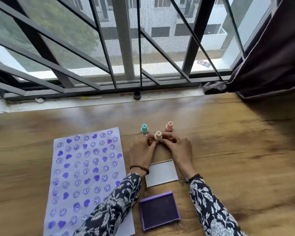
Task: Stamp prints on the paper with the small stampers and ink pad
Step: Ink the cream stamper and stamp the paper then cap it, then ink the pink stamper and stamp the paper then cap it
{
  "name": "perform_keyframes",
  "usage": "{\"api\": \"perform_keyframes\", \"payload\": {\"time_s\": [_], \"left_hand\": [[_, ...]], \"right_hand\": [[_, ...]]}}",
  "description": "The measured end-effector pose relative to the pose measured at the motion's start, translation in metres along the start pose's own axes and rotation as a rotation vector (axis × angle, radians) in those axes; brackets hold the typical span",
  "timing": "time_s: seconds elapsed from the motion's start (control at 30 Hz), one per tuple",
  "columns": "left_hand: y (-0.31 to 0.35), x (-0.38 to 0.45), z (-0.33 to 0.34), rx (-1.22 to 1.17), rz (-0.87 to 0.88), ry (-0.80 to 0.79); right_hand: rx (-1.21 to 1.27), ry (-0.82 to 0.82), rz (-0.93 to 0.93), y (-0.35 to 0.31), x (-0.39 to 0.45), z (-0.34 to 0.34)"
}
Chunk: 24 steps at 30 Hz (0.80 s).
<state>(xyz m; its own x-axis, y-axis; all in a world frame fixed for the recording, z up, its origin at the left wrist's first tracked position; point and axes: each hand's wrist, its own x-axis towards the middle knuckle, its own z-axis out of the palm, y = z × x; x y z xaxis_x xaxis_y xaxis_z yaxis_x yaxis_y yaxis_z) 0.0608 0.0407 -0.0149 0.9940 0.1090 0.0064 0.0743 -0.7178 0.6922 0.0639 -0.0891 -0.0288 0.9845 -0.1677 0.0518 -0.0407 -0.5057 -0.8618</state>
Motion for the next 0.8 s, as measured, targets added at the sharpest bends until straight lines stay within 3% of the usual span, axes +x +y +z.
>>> {"api": "perform_keyframes", "payload": {"time_s": [0.23, 0.37, 0.5, 0.8], "left_hand": [[0.006, -0.021, -0.011, -0.134, -0.013, 0.112], [0.029, -0.035, 0.001, -0.438, -0.107, -0.087], [0.047, -0.028, 0.021, -0.570, -0.197, -0.206], [0.048, -0.003, 0.051, -0.564, -0.319, -0.171]], "right_hand": [[0.243, 0.068, 0.102, 0.003, -0.011, -0.013], [0.293, 0.115, 0.171, 0.011, -0.009, -0.027], [0.261, 0.086, 0.193, 0.016, 0.003, -0.036], [0.022, -0.118, 0.030, 0.017, 0.035, -0.035]]}}
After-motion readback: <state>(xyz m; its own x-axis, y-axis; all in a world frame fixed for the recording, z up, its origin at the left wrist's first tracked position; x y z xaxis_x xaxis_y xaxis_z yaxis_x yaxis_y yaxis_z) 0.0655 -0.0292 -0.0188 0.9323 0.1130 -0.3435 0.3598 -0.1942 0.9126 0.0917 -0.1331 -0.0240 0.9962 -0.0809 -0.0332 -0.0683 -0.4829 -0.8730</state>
